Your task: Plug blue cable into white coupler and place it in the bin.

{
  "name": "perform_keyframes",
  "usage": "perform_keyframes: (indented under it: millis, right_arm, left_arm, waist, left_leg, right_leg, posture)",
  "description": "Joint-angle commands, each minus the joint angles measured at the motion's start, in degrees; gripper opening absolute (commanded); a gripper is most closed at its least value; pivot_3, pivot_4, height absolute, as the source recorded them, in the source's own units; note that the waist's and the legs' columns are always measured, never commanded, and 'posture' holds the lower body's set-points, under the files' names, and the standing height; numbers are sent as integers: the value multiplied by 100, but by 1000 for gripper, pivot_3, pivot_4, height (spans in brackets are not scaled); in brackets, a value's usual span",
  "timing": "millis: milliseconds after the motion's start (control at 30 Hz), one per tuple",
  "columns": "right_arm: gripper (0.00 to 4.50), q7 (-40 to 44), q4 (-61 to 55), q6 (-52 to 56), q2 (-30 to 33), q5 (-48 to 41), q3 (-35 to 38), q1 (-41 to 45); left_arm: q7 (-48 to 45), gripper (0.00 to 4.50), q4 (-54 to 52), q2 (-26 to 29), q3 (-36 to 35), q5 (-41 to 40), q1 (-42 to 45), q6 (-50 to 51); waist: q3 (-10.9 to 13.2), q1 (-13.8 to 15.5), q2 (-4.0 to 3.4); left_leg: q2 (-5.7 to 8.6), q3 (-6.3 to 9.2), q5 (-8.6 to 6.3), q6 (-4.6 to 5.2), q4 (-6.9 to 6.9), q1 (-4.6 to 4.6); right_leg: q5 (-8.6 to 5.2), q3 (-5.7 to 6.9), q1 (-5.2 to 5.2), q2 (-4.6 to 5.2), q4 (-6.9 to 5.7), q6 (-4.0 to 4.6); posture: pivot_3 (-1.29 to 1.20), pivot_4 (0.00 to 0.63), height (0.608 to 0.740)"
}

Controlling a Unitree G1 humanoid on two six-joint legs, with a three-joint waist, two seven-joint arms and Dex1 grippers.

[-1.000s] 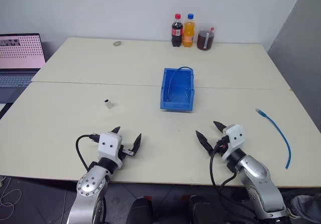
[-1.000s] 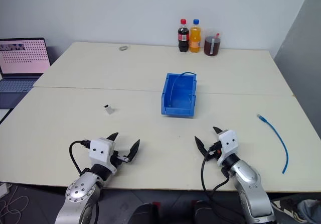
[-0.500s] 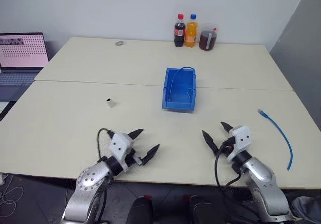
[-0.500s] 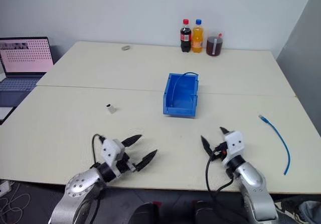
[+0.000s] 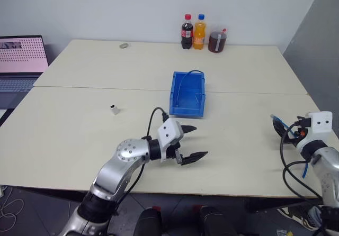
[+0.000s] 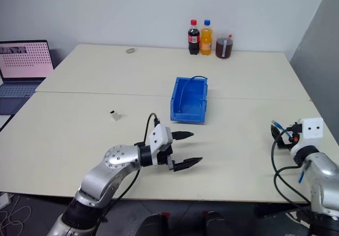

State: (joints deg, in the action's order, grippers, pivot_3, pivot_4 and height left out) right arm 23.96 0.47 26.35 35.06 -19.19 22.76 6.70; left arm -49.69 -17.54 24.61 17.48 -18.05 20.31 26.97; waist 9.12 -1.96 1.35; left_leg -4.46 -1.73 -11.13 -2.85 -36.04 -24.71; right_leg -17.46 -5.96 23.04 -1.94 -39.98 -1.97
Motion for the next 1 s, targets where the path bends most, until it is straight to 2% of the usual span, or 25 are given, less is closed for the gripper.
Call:
perform_keyframes:
  millis: [33,233,333,400,700,867,1000]
  right_arm:
    - [4481,686,1018,127,656,62,-66,384]
    - [4481,1138,2346,109,984,209,-382,1039]
    - [4058,1527,2691,-40,1049,281,-574,1244]
    - [3478,1689,2800,-91,1076,294,-642,1323]
    - [1483,2313,3253,-582,1298,504,-916,1471]
    - [80,3007,3024,-874,1545,525,-1123,1501]
    - [13,3607,2127,-1090,1798,567,-1456,1335]
  left_arm:
    - [-297,4500,-86,-10,78,-320,388,481]
    - [-484,4500,-23,-7,161,-328,608,606]
    - [-533,4500,33,-15,152,-319,675,602]
    - [-564,4500,55,2,147,-302,682,579]
    - [-627,4500,150,41,121,-245,650,467]
    - [-686,4500,216,113,79,-261,531,411]
    - [-498,4500,204,313,-195,-251,293,443]
  waist:
    - [-3,-2,-12]
    - [-3,-32,-13]
    - [-3,-38,-14]
    - [-3,-40,-13]
    - [-3,-40,-14]
    - [1,-42,-19]
    - [11,-88,-29]
  left_leg:
    - [1,-2,0,1,-1,1]
    - [1,-1,0,1,-2,1]
    - [2,-2,0,1,-3,1]
    - [2,-1,0,1,-4,3]
    - [2,2,0,1,-4,14]
    - [2,1,-1,1,-3,37]
    - [2,2,-1,1,0,56]
  right_leg:
    - [0,-4,-1,1,1,0]
    - [0,-6,-1,0,2,0]
    - [0,-7,-4,1,2,-1]
    - [1,-6,-8,1,2,-2]
    - [1,-3,-22,1,4,-2]
    - [-1,-3,-49,1,11,-3]
    - [-2,-3,-65,2,11,-3]
  posture:
    - [0,150,740]
    - [0,150,740]
    - [0,150,740]
    - [0,150,740]
    - [0,150,740]
    - [0,150,740]
    - [0,150,740]
